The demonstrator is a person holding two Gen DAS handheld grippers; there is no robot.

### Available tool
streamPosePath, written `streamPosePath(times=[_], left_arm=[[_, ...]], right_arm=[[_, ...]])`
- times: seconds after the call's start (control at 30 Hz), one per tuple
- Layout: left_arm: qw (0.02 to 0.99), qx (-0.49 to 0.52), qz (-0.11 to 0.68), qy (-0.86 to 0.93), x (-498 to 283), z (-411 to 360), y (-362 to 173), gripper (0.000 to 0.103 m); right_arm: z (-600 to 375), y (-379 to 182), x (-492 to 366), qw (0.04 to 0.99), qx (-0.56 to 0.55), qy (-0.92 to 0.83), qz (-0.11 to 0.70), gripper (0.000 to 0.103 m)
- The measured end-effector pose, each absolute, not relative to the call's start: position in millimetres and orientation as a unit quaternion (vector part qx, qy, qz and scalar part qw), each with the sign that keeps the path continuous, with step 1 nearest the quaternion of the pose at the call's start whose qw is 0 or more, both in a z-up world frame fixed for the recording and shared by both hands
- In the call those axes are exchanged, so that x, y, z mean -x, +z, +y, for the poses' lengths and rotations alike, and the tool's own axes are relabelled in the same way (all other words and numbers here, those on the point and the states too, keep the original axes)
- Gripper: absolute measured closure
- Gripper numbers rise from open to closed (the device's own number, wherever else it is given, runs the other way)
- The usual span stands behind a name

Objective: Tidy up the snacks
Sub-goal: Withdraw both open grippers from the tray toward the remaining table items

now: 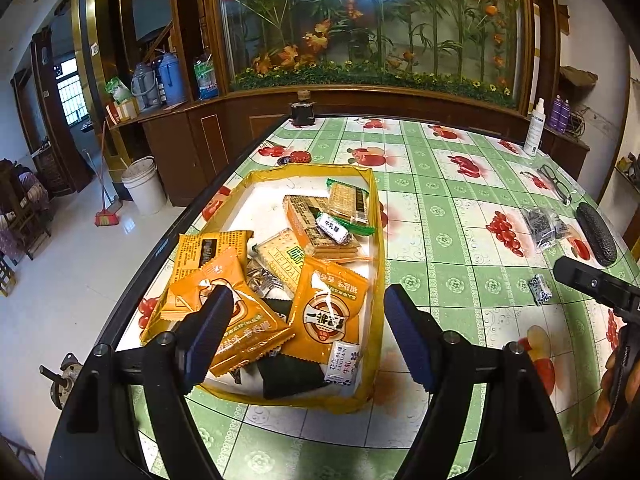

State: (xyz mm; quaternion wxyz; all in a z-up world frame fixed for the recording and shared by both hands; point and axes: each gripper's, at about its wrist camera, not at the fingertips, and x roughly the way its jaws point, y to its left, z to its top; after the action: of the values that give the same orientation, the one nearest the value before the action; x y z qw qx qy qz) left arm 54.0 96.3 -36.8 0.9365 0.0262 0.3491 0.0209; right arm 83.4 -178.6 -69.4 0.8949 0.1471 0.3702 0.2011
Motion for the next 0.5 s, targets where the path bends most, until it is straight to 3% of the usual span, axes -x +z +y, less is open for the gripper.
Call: streamPosePath(times=[0.5], left_arm=[[0.916, -0.052, 0.387, -0.093, -54, 8, -59, 0.025]], right_arm=[[-268, -86, -59, 0.905, -0.166, 0.115, 0.376, 0.018]])
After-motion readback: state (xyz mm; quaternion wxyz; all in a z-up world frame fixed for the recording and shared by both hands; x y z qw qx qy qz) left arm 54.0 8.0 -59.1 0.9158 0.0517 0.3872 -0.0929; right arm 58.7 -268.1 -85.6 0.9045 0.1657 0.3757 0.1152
